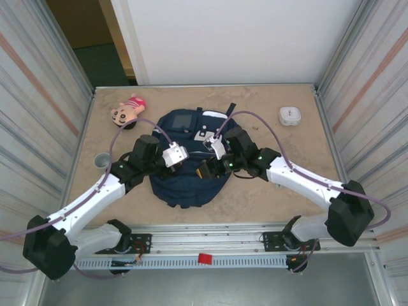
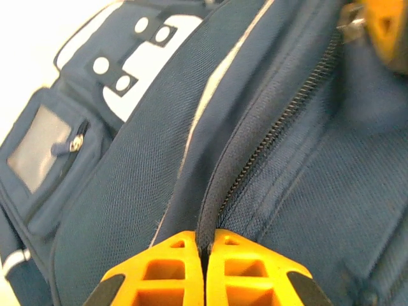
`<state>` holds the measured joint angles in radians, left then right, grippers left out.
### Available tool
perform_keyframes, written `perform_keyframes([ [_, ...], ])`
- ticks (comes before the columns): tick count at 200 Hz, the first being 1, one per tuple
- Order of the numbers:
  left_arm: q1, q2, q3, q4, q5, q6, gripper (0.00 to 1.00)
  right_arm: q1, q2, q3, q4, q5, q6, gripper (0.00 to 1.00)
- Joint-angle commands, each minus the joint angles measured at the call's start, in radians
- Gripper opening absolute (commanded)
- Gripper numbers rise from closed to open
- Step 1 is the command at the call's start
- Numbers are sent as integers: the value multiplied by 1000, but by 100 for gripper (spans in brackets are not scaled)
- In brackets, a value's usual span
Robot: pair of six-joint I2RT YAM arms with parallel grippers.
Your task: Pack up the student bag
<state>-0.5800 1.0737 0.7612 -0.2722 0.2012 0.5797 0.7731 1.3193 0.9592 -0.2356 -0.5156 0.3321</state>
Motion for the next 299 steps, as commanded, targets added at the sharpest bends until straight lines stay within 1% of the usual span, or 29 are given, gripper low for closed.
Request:
perform_keyframes([
  [1, -10, -34, 20, 140, 78, 19, 0, -35, -104, 39, 5, 89, 233, 50],
  [14, -4, -44, 2, 155, 105, 27, 0, -88, -140, 24, -32, 95, 373, 52],
  [24, -1, -49, -6, 162, 131, 31, 0, -129, -157, 12, -45, 76, 492, 52],
  [41, 2, -51, -11, 168, 166, 41, 0, -169, -160, -5, -41, 40, 612, 53],
  [65, 6, -46, -23, 175, 178, 55, 0, -185, -138, 11, -68, 46, 661, 54],
  [93, 10, -48, -31, 191, 202, 56, 0, -227, -65, 35, -55, -5, 720, 54],
  [107, 11, -49, -32, 190, 207, 60, 0, -232, -38, 35, -45, -9, 753, 54],
  [134, 11, -50, -37, 199, 216, 68, 0, -232, -8, 13, 10, 2, 813, 59],
  [153, 12, -47, -38, 205, 240, 76, 0, -233, 13, 9, 67, -10, 829, 59],
  [156, 11, -47, -41, 208, 243, 78, 0, -233, 18, 10, 75, -13, 862, 59],
  [177, 12, -46, -56, 240, 279, 90, 0, -229, 54, 18, 118, -38, 900, 59],
  [196, 12, -45, -60, 256, 288, 98, 0, -220, 59, 11, 110, -6, 924, 59],
  [209, 11, -43, -60, 258, 299, 109, 0, -216, 52, -8, 117, 24, 959, 63],
  [228, 12, -40, -62, 267, 324, 117, 0, -212, 50, -54, 209, 41, 1043, 64],
  [235, 13, -39, -63, 269, 329, 119, 0, -208, 53, -64, 237, 43, 1063, 59],
  [251, 12, -33, -56, 255, 311, 116, 0, -186, 54, -63, 252, 85, 1073, 31],
  [259, 12, -32, -49, 238, 300, 110, 0, -175, 47, -64, 252, 116, 1073, 22],
  [266, 13, -37, -44, 220, 286, 100, 0, -166, 39, -67, 258, 141, 1078, 17],
  [272, 12, -46, -39, 205, 272, 82, 4, -162, 34, -74, 267, 157, 1084, 14],
  [284, 0, -72, -27, 170, 240, 11, 16, -156, 23, -89, 296, 180, 1099, 10],
  [299, -45, -116, -15, 138, 195, -139, 30, -150, 14, -105, 323, 206, 1108, 8],
])
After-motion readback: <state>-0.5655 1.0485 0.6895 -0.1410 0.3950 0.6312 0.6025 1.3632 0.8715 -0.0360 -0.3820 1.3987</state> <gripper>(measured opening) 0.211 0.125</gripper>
